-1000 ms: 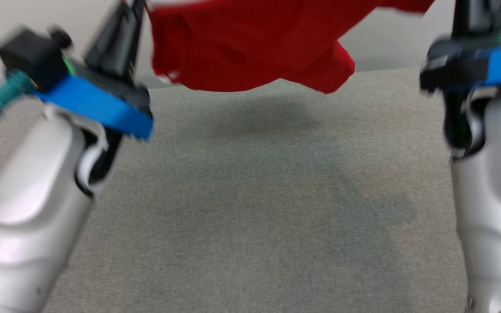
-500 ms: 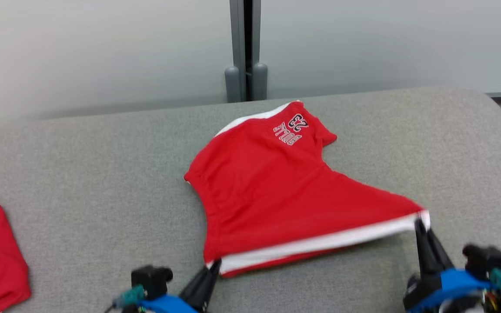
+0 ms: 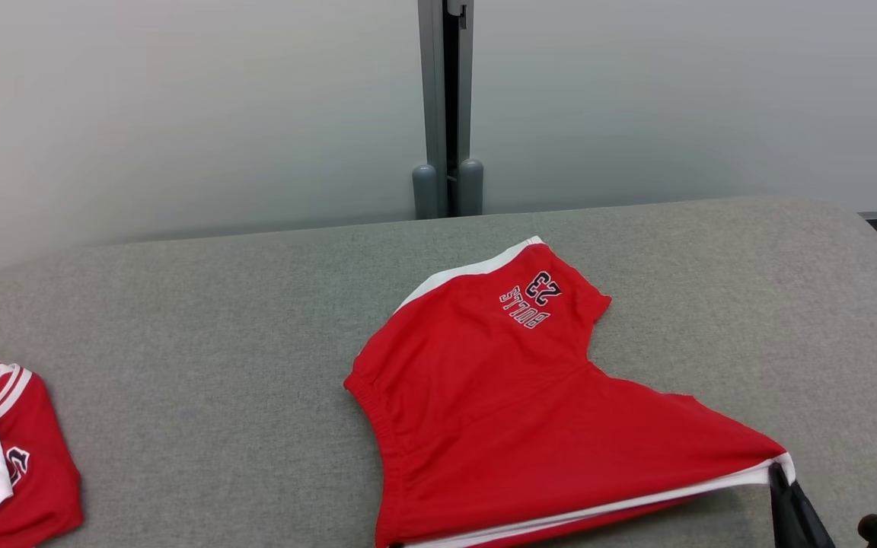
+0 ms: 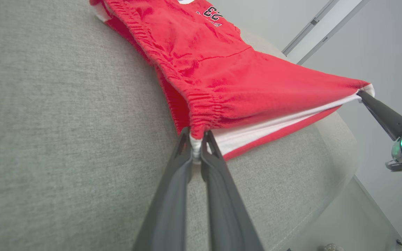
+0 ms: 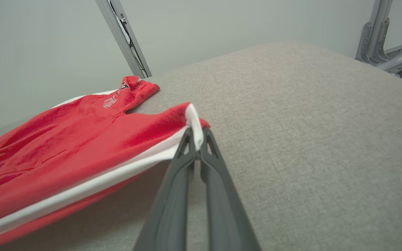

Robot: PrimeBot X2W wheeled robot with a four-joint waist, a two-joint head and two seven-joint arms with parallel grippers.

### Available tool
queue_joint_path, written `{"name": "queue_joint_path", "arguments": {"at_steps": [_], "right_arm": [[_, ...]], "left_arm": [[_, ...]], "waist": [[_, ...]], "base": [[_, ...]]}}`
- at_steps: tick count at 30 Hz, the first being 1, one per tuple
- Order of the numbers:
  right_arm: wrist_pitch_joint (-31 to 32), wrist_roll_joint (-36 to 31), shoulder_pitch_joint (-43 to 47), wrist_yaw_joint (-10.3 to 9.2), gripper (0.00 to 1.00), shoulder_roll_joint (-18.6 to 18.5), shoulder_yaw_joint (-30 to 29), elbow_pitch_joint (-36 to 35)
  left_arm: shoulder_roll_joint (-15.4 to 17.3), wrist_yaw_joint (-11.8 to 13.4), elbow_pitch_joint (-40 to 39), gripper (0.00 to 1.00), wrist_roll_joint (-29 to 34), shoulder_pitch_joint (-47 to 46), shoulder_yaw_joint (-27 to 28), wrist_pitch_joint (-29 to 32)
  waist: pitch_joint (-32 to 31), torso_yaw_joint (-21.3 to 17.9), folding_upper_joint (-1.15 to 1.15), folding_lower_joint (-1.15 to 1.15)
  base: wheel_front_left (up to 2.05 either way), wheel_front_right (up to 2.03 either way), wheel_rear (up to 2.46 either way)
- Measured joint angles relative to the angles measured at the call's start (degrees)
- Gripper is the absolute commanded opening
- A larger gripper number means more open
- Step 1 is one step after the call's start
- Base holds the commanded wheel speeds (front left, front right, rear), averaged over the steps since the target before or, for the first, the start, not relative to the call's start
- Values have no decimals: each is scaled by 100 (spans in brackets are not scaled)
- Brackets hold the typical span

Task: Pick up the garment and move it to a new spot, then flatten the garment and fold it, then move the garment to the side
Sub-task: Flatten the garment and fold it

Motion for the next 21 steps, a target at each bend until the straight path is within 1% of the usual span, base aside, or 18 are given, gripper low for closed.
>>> {"name": "queue_joint_path", "arguments": {"at_steps": [5,8,12,16,21], "right_arm": [[0,125,-55,0,0,-8,-25,-269],[-1,131,-468,-1,0,-20,58,-259],[-2,16,-1349,-5,0,-91,245,-54],[8,-181,-2407,-5,0,-178,305,452],[63,-455,-3651,-5,0,-231,296,1116]], "left_arm": [[-66,-7,-343,0,166,30,390,1],[-119,-7,-538,0,301,-234,599,0],[-165,-7,-673,0,409,-828,704,-5],[-226,-7,-639,0,409,-1539,709,-5],[-352,-7,-379,0,352,-2338,824,-7]], "waist": [[49,103,0,0],[151,175,0,1],[444,242,0,2],[841,339,0,3],[1395,504,0,3]], "base": [[0,0,0],[0,0,0],[0,0,0],[0,0,0],[0,0,0]]}}
